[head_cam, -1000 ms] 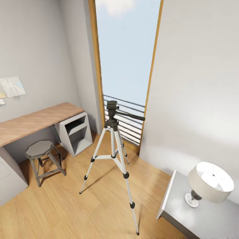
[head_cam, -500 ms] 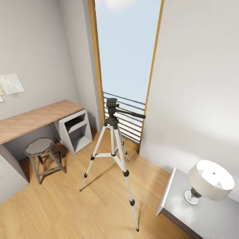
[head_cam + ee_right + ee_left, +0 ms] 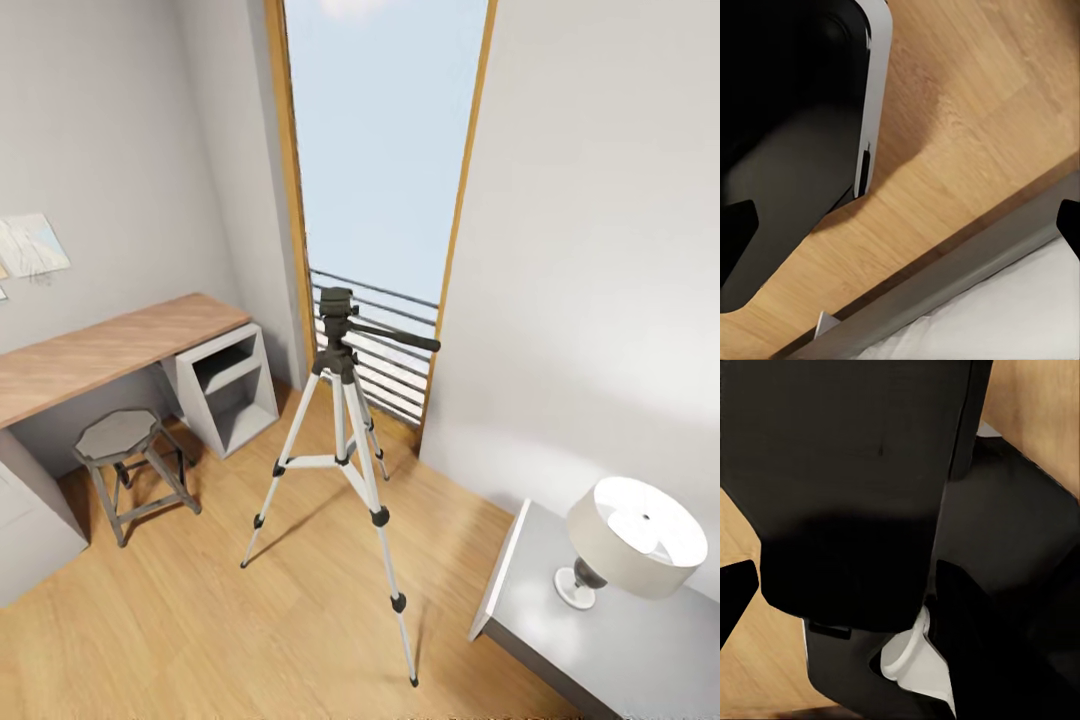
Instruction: Attach the digital camera to the camera tripod in the bedroom.
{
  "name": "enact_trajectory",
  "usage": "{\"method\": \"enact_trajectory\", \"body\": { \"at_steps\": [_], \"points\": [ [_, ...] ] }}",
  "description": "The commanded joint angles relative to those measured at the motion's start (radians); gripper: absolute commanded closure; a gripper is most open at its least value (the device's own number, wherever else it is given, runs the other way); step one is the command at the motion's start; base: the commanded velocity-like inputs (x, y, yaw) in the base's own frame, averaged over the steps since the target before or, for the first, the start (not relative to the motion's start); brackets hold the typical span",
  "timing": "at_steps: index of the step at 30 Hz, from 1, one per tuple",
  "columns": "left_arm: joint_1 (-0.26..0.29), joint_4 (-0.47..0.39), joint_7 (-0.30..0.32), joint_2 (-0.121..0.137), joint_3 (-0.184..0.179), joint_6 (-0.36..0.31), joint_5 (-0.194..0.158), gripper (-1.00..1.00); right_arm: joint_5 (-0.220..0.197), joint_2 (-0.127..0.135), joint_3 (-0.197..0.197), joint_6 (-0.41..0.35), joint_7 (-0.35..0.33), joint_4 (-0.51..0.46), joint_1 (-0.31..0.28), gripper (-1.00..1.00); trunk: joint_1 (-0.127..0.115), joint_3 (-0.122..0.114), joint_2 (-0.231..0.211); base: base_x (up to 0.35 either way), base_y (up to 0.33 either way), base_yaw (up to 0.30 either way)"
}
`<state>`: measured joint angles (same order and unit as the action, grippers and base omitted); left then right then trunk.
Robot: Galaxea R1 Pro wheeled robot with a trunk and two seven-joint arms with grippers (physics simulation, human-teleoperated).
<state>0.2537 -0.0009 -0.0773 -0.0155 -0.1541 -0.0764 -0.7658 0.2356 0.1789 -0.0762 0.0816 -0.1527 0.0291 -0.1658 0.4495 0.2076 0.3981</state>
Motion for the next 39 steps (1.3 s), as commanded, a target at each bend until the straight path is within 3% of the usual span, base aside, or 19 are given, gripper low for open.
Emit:
{"method": "enact_trajectory", "body": {
  "at_steps": [1,9,39],
  "points": [
    [0.001,0.000,-0.003,0.000,-0.010,-0.012,-0.005,1.00,0.008,0.001,-0.008,0.006,-0.002,0.003,-0.001,-1.00,0.000,0.003,0.002,0.000,0.000,0.000],
    [0.001,-0.001,-0.003,0.003,-0.010,-0.038,-0.006,1.00,0.008,0.001,-0.008,0.006,-0.002,0.003,-0.001,-1.00,0.000,0.016,0.002,0.000,0.000,0.000],
    [0.001,0.000,-0.004,0.005,-0.010,-0.026,-0.012,1.00,0.008,0.001,-0.008,0.006,-0.002,0.003,-0.001,-1.00,0.000,0.065,0.002,0.000,0.000,0.000]
  ]
}}
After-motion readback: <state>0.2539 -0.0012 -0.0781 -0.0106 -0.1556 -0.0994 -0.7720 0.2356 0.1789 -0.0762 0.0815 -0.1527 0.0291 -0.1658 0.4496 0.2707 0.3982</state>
